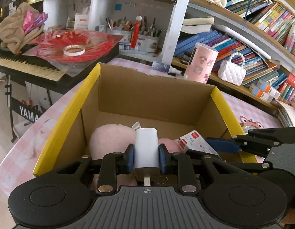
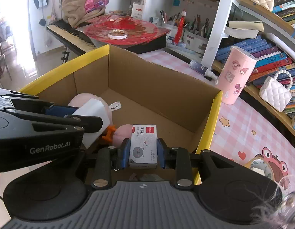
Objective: Organize objects
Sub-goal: 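Lower both items into the yellow box and open both tools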
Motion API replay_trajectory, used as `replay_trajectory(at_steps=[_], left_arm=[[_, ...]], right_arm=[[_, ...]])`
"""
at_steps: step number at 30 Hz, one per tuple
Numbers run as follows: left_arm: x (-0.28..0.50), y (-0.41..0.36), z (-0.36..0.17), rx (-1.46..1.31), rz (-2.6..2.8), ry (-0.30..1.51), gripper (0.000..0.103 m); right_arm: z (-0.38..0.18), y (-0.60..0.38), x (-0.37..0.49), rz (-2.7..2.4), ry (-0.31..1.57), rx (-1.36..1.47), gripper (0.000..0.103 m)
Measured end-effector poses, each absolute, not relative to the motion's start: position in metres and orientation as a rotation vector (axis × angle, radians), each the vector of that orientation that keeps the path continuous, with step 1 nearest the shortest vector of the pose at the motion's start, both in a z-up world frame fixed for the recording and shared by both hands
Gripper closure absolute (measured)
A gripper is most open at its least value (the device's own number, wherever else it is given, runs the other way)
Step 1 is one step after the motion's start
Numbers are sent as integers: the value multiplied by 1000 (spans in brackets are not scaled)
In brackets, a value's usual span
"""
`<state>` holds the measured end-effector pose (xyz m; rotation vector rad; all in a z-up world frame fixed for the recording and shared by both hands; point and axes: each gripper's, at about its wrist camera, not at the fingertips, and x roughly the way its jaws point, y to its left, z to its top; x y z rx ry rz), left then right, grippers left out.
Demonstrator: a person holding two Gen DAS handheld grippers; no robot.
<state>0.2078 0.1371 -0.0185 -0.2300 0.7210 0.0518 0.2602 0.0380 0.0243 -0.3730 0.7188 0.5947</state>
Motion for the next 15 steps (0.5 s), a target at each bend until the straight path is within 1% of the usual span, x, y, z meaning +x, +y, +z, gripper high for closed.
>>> replay_trajectory(at_steps=[2, 3, 4, 5, 6, 9, 10, 11, 13, 15], left_arm=[[206, 136, -16, -230, 51, 717, 78], [204, 135, -15, -231, 55, 713, 76], [200, 135, -12, -229, 57, 699, 75], [196, 135, -8, -225, 54, 675, 72], [192, 134, -4, -216, 55, 650, 67], [177, 131, 13, -184, 56, 573, 60], [171, 130, 20, -177, 51, 547, 55], [165, 129, 26, -172, 46, 519, 52], [149, 129, 38, -160, 41, 459, 44], [136, 129, 47, -151, 42, 421, 40]], right_arm=[[25, 38, 260, 590, 723, -374, 74], [25, 37, 261, 582, 727, -368, 74], [26, 36, 260, 571, 728, -357, 71], [28, 35, 259, 562, 722, -348, 65], [30, 33, 256, 554, 708, -341, 64], [40, 30, 243, 537, 652, -338, 61], [45, 28, 237, 526, 628, -330, 59], [50, 26, 232, 515, 607, -318, 56], [60, 21, 220, 494, 561, -287, 54], [69, 15, 208, 472, 519, -261, 52]])
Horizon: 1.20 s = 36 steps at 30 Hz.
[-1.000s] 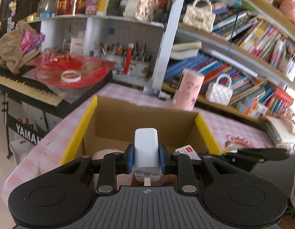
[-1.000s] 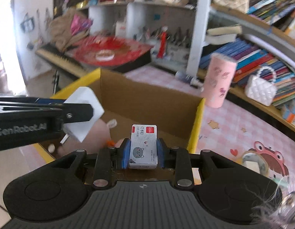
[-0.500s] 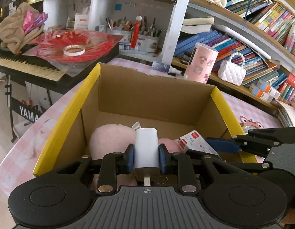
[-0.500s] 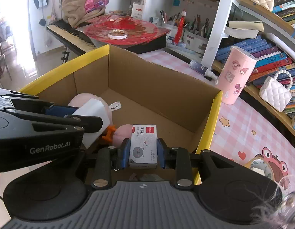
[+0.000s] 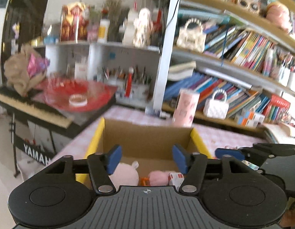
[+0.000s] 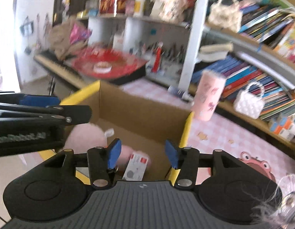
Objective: Organize objects
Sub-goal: 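Lower both items into the yellow box and open both tools, then withdraw both tools from the yellow box back toward the mat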
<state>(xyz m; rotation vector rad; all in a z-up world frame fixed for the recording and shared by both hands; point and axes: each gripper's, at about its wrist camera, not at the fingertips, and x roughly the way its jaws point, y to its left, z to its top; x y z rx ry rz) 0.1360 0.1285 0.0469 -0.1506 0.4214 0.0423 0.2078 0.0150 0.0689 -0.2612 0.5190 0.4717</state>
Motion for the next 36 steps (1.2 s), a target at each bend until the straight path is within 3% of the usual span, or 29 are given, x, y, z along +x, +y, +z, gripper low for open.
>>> replay_trajectory(at_steps=[7, 20, 30, 36], left_arm=[[86, 133, 52, -129, 60, 387, 23], [18, 142, 15, -139, 96, 534, 18], [-6, 143, 1, -142, 89, 609, 15], [-10, 129, -3, -110, 29, 640, 11]], right_arm=[[80, -3, 158, 365, 416, -210, 39], [48, -15, 76, 245, 544, -186, 25], [32, -13, 39, 229, 602, -183, 23], [27, -21, 25, 185, 624, -171, 16]])
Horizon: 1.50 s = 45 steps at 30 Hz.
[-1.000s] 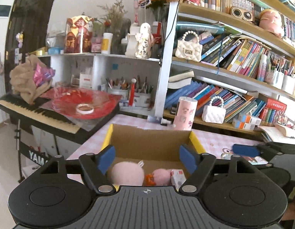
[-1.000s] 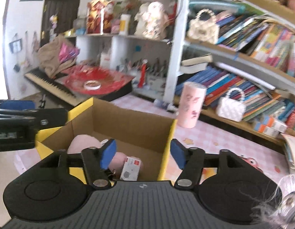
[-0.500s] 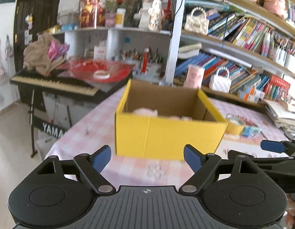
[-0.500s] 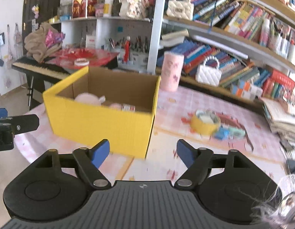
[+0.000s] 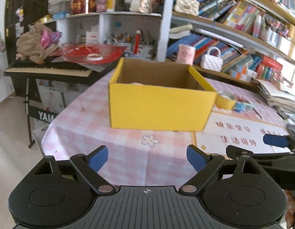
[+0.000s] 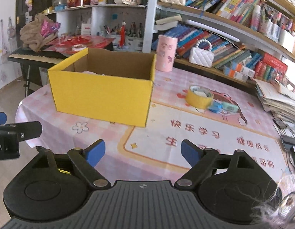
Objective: Organize objects
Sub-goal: 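Withdraw both tools from the yellow box back toward the mat, then move the left tool to the yellow tape roll and the right tool to the mint eraser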
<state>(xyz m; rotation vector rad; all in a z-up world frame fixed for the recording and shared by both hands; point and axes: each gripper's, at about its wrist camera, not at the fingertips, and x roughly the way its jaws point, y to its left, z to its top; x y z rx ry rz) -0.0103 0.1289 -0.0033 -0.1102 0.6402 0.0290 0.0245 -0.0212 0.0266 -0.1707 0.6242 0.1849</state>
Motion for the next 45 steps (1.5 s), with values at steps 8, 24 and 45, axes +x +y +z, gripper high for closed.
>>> replay_trajectory(at_steps=[8, 24, 45], left_arm=[[-10, 105, -8, -81, -60, 658, 9], [20, 36, -10, -5, -244, 671, 8], [111, -55, -14, 25, -266, 655, 8]], right_arm=[[23, -49, 10, 84, 646, -129, 12], [22, -119, 5, -107, 658, -50, 10], [18, -211, 96, -124, 697, -37, 9]])
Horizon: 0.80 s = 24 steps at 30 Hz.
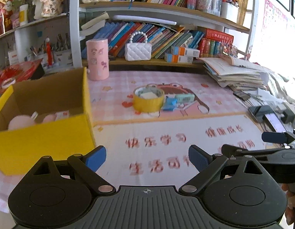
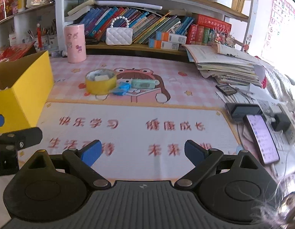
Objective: Organize objects
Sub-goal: 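Move the left tool to the yellow tape roll and the right tool to the mint eraser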
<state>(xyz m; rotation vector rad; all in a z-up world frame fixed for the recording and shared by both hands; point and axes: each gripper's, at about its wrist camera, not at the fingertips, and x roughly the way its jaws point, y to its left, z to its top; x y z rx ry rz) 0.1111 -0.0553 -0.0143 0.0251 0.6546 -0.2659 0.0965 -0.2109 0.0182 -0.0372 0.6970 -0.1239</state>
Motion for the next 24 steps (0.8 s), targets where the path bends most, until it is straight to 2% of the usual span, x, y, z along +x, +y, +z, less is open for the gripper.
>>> replay_trajectory(at_steps=[17, 24], left_arm=[[213, -111, -20, -10, -98, 657, 8], [266, -124, -37, -32, -44, 698, 8]], right_arm=[[10, -280, 206, -52, 679, -33, 9], [5, -291, 248, -36, 674, -36, 9]])
